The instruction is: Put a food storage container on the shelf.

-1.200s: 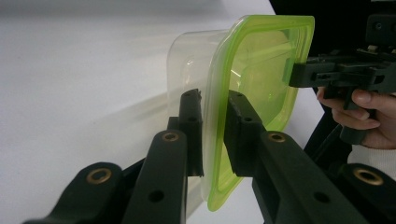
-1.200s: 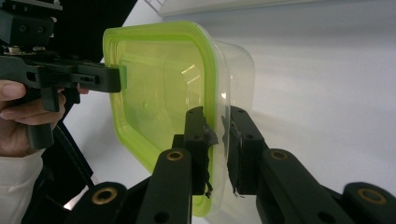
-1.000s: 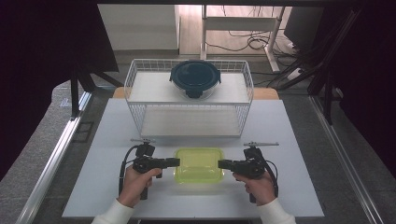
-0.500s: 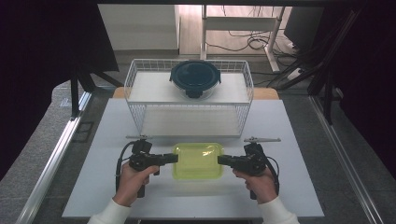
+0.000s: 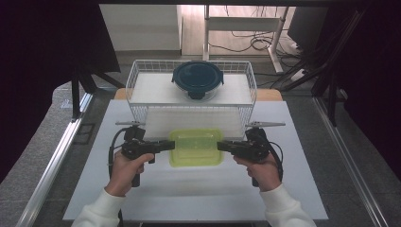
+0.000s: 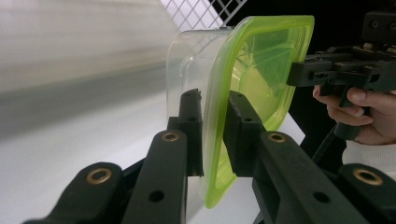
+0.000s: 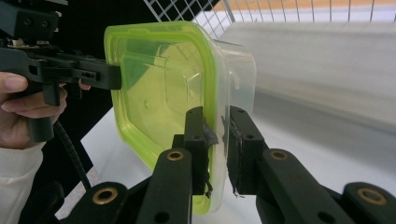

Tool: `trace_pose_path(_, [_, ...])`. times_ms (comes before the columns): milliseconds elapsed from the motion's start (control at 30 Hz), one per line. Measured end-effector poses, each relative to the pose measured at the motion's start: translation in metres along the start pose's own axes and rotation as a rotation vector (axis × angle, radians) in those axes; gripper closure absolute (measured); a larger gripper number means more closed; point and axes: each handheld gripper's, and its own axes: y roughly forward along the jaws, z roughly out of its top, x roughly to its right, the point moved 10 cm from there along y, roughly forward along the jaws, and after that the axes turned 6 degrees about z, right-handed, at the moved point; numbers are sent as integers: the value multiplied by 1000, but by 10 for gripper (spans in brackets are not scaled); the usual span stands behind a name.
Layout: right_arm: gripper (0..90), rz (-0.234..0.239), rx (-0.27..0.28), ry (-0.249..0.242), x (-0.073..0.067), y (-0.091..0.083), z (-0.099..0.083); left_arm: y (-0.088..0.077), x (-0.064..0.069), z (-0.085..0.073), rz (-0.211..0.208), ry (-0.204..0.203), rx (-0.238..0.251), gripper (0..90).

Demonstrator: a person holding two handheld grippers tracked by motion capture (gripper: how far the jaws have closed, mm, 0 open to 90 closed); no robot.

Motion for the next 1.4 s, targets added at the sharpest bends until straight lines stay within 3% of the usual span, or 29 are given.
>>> trace_pose_path(233, [787,5,35,-33,-10,-8,25,-15,12,25,10,47,32,780])
trace_pose_path(767, [785,8,96,-109,-30,-25,88,-37,27,84,25,101,89,784])
trace_pose_path(1400, [784,7,131,-116,-29,-30,155,-45,28,158,35,129,88,783])
